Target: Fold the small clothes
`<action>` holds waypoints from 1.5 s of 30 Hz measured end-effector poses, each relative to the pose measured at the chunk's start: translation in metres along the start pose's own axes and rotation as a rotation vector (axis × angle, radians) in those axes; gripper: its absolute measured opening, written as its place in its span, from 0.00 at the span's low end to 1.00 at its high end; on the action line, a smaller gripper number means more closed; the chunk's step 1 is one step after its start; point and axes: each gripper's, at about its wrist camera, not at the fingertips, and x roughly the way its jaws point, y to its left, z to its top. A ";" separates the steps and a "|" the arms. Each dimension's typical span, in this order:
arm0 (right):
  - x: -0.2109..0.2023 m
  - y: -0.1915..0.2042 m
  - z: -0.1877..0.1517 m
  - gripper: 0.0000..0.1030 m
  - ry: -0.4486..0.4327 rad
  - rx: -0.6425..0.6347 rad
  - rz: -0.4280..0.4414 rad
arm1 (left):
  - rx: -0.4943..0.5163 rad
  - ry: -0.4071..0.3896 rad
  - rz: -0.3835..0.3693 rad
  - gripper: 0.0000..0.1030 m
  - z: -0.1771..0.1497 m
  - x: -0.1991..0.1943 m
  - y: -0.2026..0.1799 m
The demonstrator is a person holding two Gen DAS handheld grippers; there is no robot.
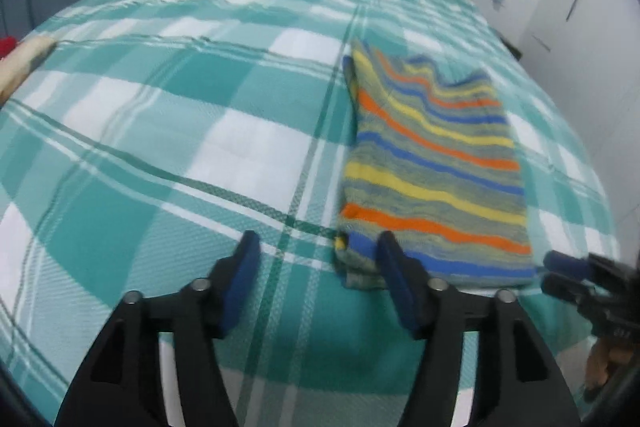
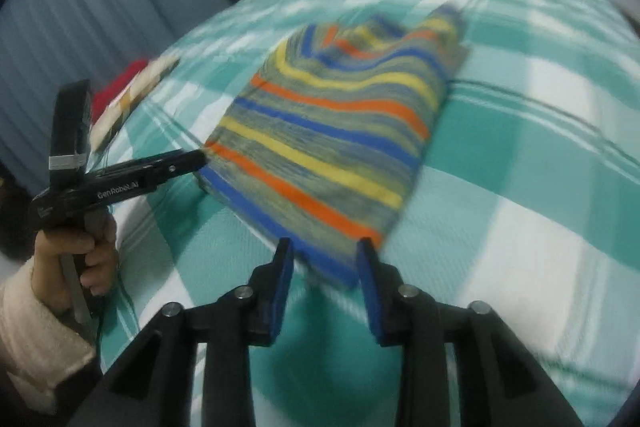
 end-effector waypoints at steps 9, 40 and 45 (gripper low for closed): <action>-0.058 0.000 -0.075 0.79 -0.149 0.169 -0.310 | 0.200 -0.025 -0.090 0.92 -0.050 -0.030 -0.072; -0.020 -0.014 -0.102 1.00 -0.056 0.134 -0.525 | 0.419 0.053 0.050 1.00 -0.105 0.010 -0.131; -0.019 -0.014 -0.102 1.00 -0.055 0.134 -0.527 | 0.419 0.052 0.049 1.00 -0.106 0.010 -0.132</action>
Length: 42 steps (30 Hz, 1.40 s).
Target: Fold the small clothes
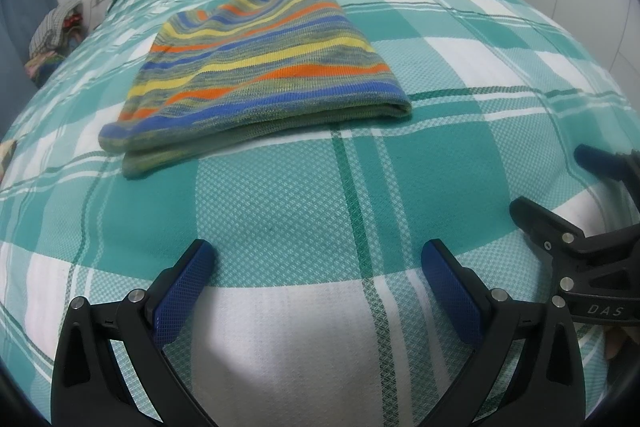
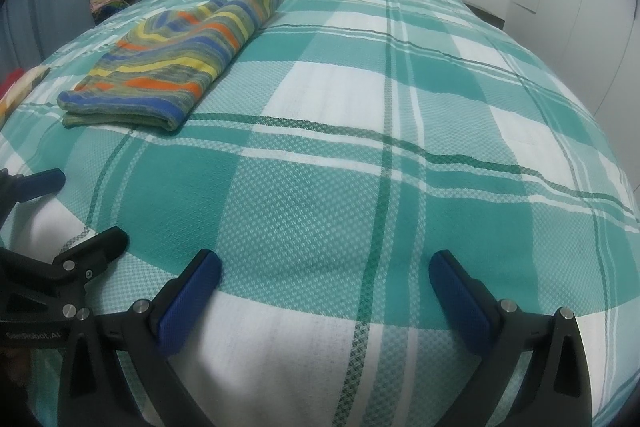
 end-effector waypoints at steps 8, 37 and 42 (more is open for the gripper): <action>0.000 0.000 0.000 1.00 0.002 -0.002 -0.003 | 0.000 -0.002 0.001 1.00 -0.001 0.000 0.000; 0.000 0.000 0.000 1.00 0.003 -0.007 -0.011 | -0.003 -0.007 0.001 1.00 -0.001 0.000 -0.001; 0.000 0.000 -0.001 1.00 0.002 -0.008 -0.011 | -0.003 -0.007 0.001 1.00 -0.001 0.000 -0.001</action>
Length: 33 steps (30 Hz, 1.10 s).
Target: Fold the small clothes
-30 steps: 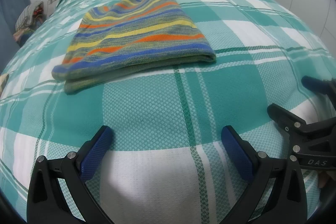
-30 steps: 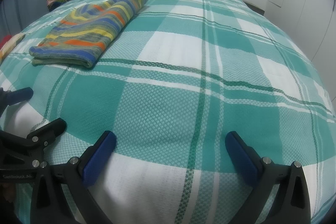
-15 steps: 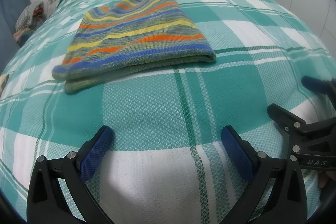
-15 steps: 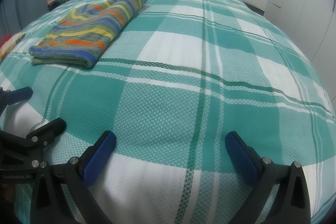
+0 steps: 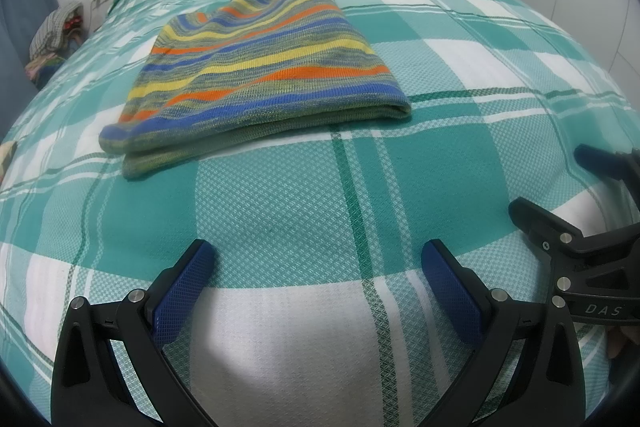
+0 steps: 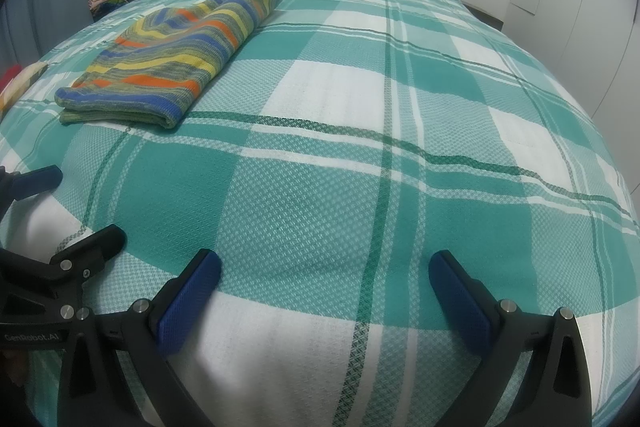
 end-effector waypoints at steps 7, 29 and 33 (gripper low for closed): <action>-0.001 0.000 0.000 1.00 -0.001 -0.001 0.002 | -0.003 0.002 -0.004 1.00 0.000 -0.001 0.001; 0.165 0.017 0.210 0.43 0.186 0.376 0.899 | -0.260 0.118 -0.402 0.61 0.150 0.113 0.179; 0.133 0.045 0.220 0.24 0.096 0.183 0.762 | -0.231 0.090 -0.416 0.15 0.162 0.102 0.164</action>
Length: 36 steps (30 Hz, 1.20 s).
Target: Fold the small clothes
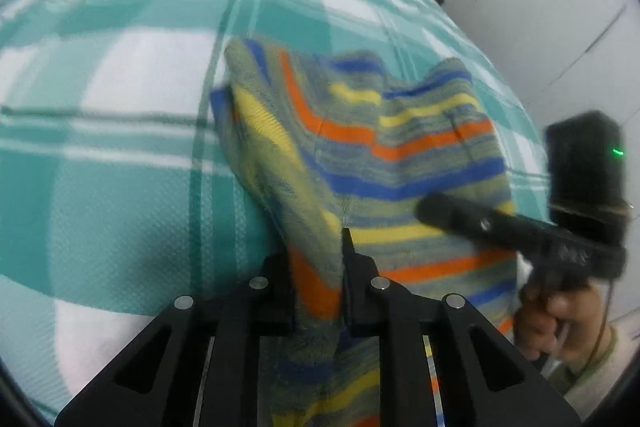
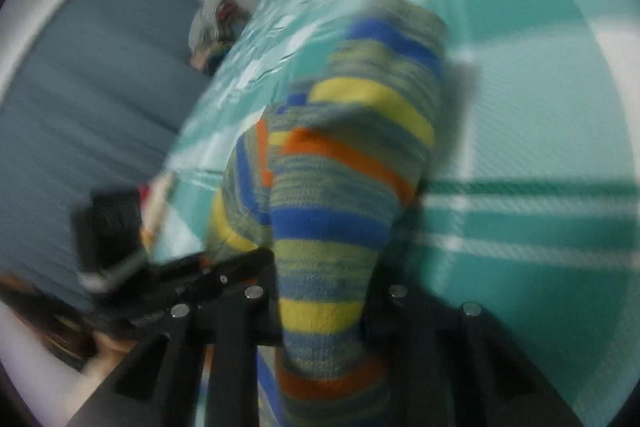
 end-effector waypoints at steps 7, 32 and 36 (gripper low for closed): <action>-0.091 0.034 0.022 0.25 -0.151 -0.170 0.022 | 0.100 -0.191 0.021 0.35 0.022 -0.046 -0.065; -0.244 0.128 -0.151 1.00 -0.311 -0.409 -0.593 | 0.139 -0.354 0.544 1.00 -0.145 -0.159 -0.183; -0.243 0.143 -0.148 1.00 -0.264 -0.442 -0.630 | 0.148 -0.380 0.564 1.00 -0.153 -0.174 -0.191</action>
